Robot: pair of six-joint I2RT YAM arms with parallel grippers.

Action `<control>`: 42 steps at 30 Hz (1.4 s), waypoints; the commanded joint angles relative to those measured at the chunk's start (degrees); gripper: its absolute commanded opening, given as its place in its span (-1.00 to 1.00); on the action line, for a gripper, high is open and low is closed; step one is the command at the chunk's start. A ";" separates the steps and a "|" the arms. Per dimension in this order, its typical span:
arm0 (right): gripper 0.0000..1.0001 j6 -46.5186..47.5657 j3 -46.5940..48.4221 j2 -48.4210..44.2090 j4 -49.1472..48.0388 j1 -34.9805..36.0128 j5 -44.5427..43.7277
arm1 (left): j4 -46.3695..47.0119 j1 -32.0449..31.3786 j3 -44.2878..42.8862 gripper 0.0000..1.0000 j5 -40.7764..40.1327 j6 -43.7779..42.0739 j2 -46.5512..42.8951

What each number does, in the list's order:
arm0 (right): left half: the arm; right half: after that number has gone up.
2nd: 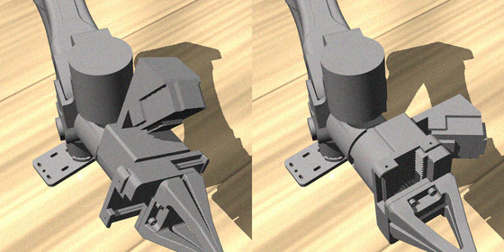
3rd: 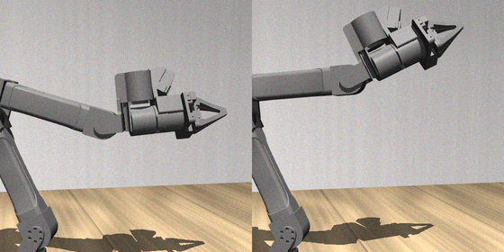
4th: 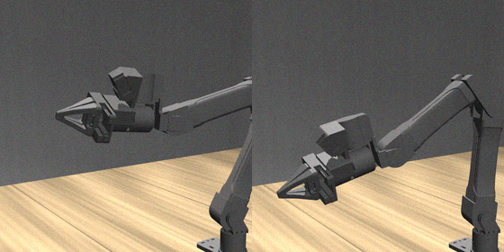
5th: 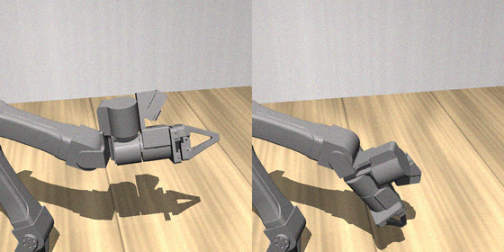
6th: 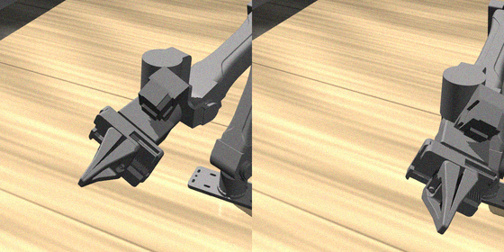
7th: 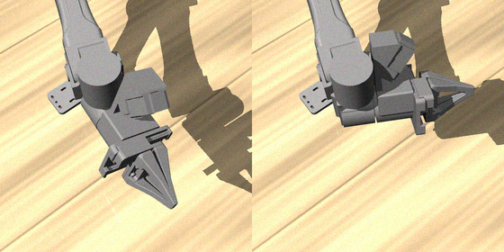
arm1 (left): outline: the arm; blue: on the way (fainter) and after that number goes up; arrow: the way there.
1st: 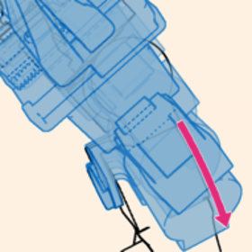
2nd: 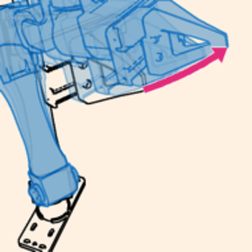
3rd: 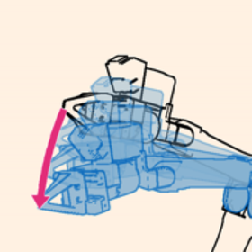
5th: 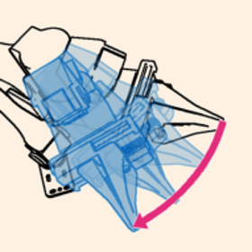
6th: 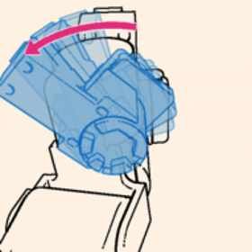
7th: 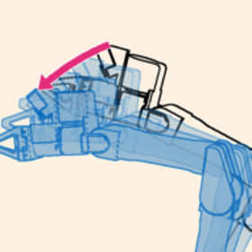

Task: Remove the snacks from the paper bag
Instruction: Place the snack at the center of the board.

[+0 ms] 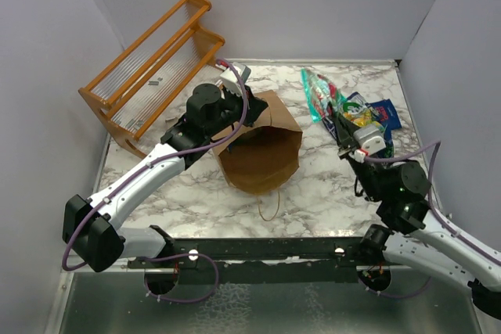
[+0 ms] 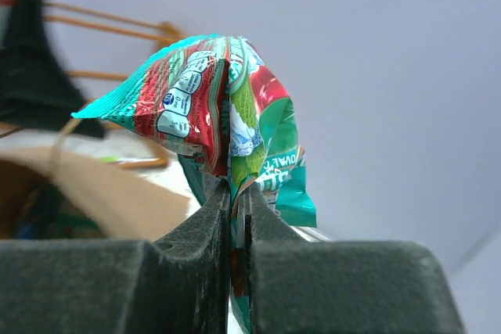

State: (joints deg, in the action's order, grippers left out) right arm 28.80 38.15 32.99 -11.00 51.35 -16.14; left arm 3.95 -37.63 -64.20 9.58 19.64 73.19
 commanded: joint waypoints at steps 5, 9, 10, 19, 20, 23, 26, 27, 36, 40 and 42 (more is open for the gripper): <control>-0.96 9.02 2.90 21.01 -25.98 -6.49 -29.00 | -0.09 -0.25 -1.90 -1.00 -1.01 -0.73 0.19; -0.96 -3.75 7.86 32.38 -15.23 -18.04 -20.37 | -0.04 -0.34 -1.85 -1.00 -0.97 -0.81 0.20; -0.96 -3.44 8.02 35.86 -17.99 -19.86 -20.85 | 0.00 -0.34 -1.86 -1.00 -0.97 -0.75 0.28; -0.96 1.21 21.02 65.48 -21.89 -33.10 -24.01 | 0.05 -0.42 -1.90 -1.00 -0.73 -0.94 0.08; -0.96 1.18 22.63 67.50 -20.83 -33.98 -23.98 | 0.16 -0.43 -1.77 -1.00 -0.99 -1.10 0.11; -0.96 2.88 24.28 72.01 -21.19 -34.74 -22.39 | 0.10 -0.43 -1.72 -1.00 -1.30 -1.15 0.54; -0.96 0.48 25.30 75.00 -19.17 -34.74 -20.30 | 0.29 -0.43 -1.79 -1.00 -0.33 -0.72 0.73; -0.96 -0.25 25.37 76.35 -18.85 -34.74 -19.65 | 0.31 -0.43 -1.73 -1.00 -0.13 -0.62 0.72; 0.00 -9.60 26.19 78.65 -12.33 -34.74 -13.75 | -0.02 -0.43 -1.80 -1.00 -1.05 -1.17 0.67; 0.40 -17.92 25.17 71.19 -6.32 -34.74 -8.43 | -0.11 -0.43 -1.99 -1.00 -0.52 -1.07 1.25; 0.48 -22.78 22.65 65.64 -4.70 -34.74 -4.22 | -0.40 -0.43 -2.22 -1.00 -0.89 -1.37 1.14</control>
State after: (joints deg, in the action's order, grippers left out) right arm 17.76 62.57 110.10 -19.29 16.51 -29.06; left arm 3.33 -37.65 -64.23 9.43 19.11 73.87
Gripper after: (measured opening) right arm 0.699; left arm 0.028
